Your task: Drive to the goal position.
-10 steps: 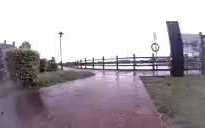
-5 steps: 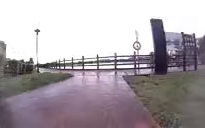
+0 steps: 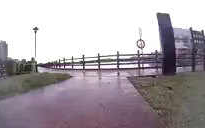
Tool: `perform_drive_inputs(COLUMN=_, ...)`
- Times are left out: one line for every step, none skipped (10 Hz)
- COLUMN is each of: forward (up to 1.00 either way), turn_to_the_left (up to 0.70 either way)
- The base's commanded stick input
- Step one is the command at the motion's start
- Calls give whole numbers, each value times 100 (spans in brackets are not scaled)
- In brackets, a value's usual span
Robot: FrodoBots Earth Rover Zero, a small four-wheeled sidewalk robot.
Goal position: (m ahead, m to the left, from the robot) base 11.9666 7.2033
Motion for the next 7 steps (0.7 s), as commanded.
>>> perform_drive_inputs(forward=100, turn_to_the_left=39)
perform_drive_inputs(forward=100, turn_to_the_left=16)
perform_drive_inputs(forward=100, turn_to_the_left=-1)
perform_drive_inputs(forward=100, turn_to_the_left=-1)
perform_drive_inputs(forward=100, turn_to_the_left=-1)
perform_drive_inputs(forward=100, turn_to_the_left=-1)
perform_drive_inputs(forward=100, turn_to_the_left=-1)
